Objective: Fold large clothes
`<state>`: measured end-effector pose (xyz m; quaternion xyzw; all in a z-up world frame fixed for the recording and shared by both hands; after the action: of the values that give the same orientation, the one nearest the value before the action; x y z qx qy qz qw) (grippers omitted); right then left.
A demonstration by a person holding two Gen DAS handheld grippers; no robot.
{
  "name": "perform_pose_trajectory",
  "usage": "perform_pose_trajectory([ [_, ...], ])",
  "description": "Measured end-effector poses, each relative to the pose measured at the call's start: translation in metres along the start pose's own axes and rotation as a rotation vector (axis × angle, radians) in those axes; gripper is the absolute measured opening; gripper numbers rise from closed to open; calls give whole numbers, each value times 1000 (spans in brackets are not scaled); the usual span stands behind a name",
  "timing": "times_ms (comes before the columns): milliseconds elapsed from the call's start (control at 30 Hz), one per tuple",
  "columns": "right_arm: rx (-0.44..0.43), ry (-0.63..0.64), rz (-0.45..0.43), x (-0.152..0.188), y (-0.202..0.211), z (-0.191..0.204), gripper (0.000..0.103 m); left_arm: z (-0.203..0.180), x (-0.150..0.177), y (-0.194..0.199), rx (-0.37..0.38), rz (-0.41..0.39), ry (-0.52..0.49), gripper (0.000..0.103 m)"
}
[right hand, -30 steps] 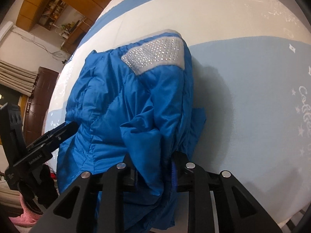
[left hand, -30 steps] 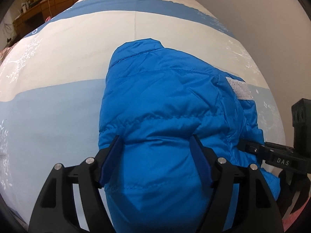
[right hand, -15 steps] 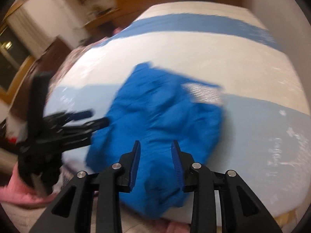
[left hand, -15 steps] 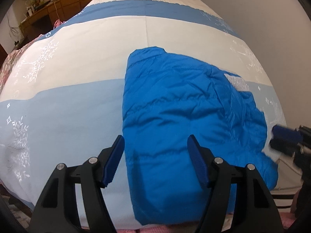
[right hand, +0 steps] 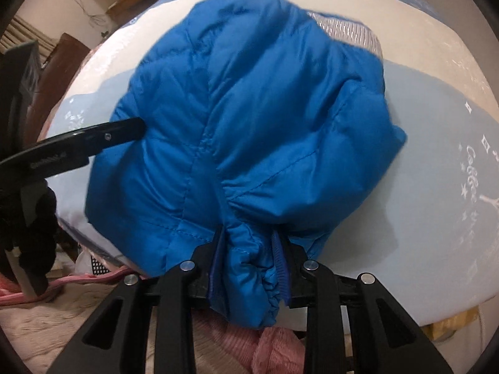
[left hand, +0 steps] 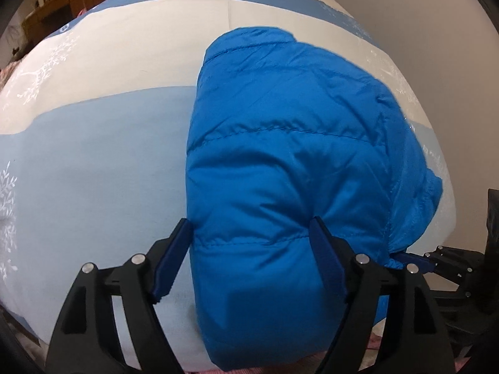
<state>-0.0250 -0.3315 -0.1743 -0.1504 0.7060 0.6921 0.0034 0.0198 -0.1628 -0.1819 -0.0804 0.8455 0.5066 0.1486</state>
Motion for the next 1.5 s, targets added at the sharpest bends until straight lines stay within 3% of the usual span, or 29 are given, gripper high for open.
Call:
perform_pose_trajectory([
  [267,-17,-27,-28,-4,19,0,30,10,-3,6,52,20,27,74],
  [367,-51,-44,-56,-6,45,-11,31,12,-16,25,22,-21,-11,72],
  [567,-41,-52,-182,-57,81,-16,33,12,-58,40,20,-72,-44,71],
  [633,-6,-61,-188,-74,77,-16,33,9,-74,34,-2,-69,-61,71],
  [833,104,-141,-88,-106,25,-29,32,-2,-91,-2,-7,-1,-66,69],
  [1000,43,-227,-53,-102,-13,-50,33,12,-95,-41,38,73,-23,71],
  [1167,32,-244,-46,-103,-23,-52,33,14,-95,-53,22,82,-26,71],
  [1333,1,-275,-79,-100,4,-58,32,13,-93,-24,20,51,4,65],
  [1500,-10,-187,-167,-84,53,-41,33,-5,-67,23,-2,-17,-60,65],
])
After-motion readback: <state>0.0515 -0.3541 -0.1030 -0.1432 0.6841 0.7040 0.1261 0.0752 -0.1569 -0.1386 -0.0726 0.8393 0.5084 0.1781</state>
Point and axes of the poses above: each gripper's, at about its wrist camera, not at the fingertips, and y roughly against the way its jaws point, z to its left, x to its underside, the point moved 5 cm from there along -y, roughly the way its jaws point, and after that the axes turned 15 degrees about x, right-handed, at the moved point
